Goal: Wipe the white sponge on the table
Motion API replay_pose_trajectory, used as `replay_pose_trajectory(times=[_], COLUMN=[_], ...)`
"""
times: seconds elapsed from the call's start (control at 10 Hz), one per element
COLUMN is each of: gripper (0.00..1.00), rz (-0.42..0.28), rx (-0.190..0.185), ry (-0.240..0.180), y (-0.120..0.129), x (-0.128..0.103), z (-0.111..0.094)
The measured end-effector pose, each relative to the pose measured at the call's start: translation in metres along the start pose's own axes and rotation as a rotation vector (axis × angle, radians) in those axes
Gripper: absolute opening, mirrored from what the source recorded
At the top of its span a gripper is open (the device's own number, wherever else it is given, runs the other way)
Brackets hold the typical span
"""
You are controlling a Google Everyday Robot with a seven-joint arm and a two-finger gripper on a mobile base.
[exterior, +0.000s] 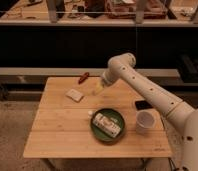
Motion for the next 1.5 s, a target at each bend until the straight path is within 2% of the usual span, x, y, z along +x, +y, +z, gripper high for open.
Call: replay_pose_trajectory(times=[0.2,0.4,0.6,1.1,1.5], gripper=[0.80,0.80,0.80,0.80,0.80], rz=[0.005,-0.006,-0.013,-0.034,-0.016], rx=[0.002,-0.034,-0.051,-0.006,-0.018], ry=[0.038,0.061,0.074,0.092,0.107], y=[0.013,0.029,0.035,0.003,0.003], x=[0.012,0.020,0.029,0.072,0.098], z=[0.013,0.030,0.042,0.067,0.087])
